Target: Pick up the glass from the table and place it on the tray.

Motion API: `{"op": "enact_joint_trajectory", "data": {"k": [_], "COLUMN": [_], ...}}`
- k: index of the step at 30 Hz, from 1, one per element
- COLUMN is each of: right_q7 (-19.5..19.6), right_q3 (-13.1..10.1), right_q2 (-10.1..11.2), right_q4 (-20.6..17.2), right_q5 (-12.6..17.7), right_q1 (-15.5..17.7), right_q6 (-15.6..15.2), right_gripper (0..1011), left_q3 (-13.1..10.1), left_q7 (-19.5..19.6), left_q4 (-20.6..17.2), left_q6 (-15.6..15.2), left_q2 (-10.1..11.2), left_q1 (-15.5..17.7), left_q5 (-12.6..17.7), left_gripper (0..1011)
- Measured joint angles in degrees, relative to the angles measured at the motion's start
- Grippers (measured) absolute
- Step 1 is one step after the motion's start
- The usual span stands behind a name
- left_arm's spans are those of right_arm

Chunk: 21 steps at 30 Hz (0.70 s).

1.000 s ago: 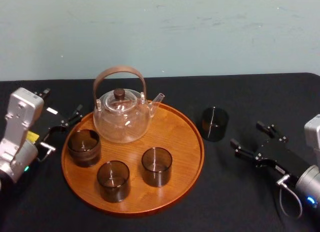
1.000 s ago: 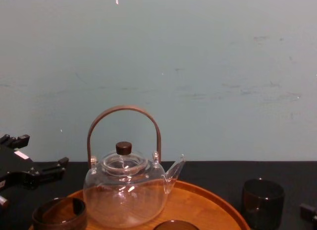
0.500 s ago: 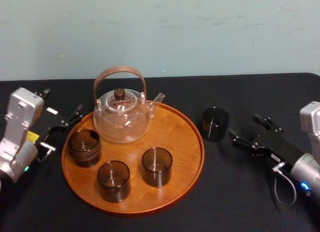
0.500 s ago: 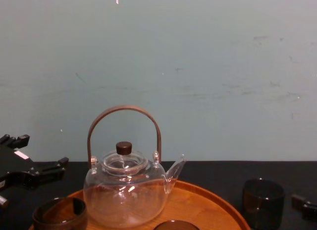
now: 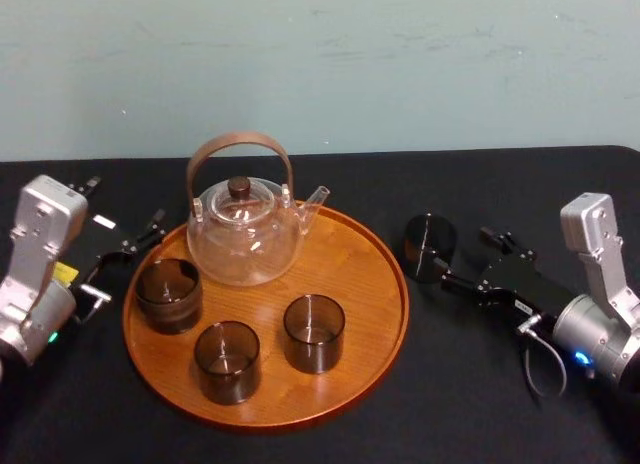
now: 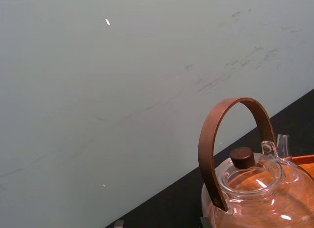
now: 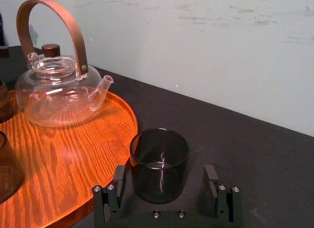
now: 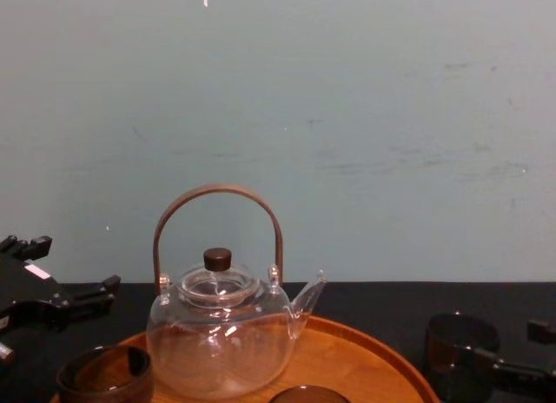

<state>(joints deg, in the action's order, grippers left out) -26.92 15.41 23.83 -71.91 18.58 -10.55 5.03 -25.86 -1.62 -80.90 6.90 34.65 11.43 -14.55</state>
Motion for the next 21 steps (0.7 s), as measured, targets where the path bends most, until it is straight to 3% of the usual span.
{"op": "enact_joint_trajectory", "data": {"k": [21], "right_q7": [-0.5], "right_q3": [2.7], "right_q2": [-1.7], "right_q4": [4.8], "right_q5": [-1.9], "right_q1": [-4.8], "right_q6": [-0.5], "right_gripper": [1003], "left_q3": [0.0], "left_q7": [0.0], "left_q4": [0.0], "left_q6": [0.0], "left_q2": [0.0], "left_q1": [0.0], "left_q5": [0.0], "left_gripper": [1001]}}
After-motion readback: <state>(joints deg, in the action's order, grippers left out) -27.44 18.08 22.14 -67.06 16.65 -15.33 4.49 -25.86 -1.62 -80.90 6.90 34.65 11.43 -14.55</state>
